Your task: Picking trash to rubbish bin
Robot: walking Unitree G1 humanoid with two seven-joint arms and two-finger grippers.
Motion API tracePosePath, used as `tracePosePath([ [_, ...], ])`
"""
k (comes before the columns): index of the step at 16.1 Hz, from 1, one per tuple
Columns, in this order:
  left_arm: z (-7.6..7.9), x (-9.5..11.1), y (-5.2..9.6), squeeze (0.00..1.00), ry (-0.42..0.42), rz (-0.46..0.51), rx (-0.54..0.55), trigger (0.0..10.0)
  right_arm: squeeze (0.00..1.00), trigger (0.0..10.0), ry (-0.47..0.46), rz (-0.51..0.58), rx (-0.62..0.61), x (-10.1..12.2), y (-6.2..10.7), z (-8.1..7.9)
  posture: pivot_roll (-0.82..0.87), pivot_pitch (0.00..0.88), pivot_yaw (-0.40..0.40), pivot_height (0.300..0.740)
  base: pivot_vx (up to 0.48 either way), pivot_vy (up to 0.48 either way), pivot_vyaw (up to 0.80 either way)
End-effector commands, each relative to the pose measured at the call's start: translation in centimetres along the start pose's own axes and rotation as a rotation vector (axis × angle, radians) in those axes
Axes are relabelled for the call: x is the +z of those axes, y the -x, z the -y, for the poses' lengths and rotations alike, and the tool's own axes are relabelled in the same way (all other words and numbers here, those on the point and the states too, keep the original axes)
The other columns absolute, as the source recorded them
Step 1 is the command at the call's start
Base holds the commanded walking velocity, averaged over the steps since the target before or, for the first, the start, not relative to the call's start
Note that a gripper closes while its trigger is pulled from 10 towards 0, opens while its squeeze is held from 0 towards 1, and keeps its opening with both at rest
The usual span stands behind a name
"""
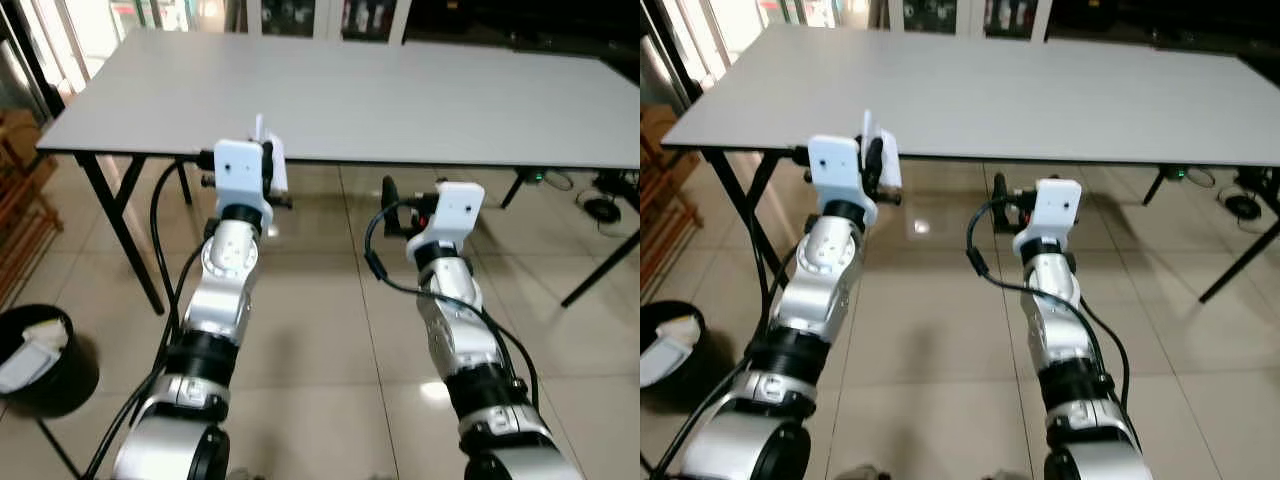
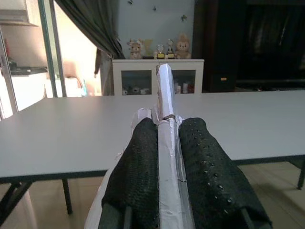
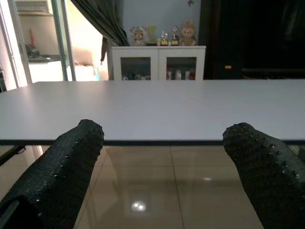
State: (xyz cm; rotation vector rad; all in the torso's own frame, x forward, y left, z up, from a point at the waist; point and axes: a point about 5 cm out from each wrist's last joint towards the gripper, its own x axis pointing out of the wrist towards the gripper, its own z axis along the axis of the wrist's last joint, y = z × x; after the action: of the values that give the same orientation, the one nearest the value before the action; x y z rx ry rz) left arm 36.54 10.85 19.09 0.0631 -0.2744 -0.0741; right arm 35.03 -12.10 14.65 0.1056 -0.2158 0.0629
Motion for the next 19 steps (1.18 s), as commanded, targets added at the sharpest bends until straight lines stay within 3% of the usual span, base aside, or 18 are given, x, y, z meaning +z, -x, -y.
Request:
tracePosePath([
  [1,0.6,-0.2,0.1,0.0,-0.006,-0.016,-0.01,10.0,0.0,10.0,0.006,0.002,0.005,0.3,-0.2,0.1,-0.04,0.09,-0.068,0.74,0.0,0.0,0.0],
  [4,0.5,-0.2,0.1,0.0,-0.004,-0.022,-0.005,10.0,0.0,10.0,0.023,-0.01,0.026,0.2,-0.2,-0.1,-0.04,0.089,-0.067,0.74,0.0,0.0,0.0],
  [14,-0.5,-1.7,0.3,0.0,0.021,-0.095,0.018,10.0,0.0,10.0,0.05,-0.062,0.071,-0.8,0.2,-0.6,-0.04,0.09,-0.068,0.74,0.0,0.0,0.78],
  [18,-1.2,-4.5,1.4,0.0,-0.057,-0.202,-0.037,10.0,0.0,10.0,0.07,-0.13,0.074,-2.3,0.7,0.1,-0.04,0.09,-0.07,0.74,0.0,0.0,0.8],
  [19,-1.8,-6.8,2.4,0.0,-0.074,-0.298,-0.05,10.0,0.0,10.0,0.097,-0.206,0.068,-3.8,1.3,0.9,-0.04,0.087,-0.07,0.74,0.0,0.0,0.8],
])
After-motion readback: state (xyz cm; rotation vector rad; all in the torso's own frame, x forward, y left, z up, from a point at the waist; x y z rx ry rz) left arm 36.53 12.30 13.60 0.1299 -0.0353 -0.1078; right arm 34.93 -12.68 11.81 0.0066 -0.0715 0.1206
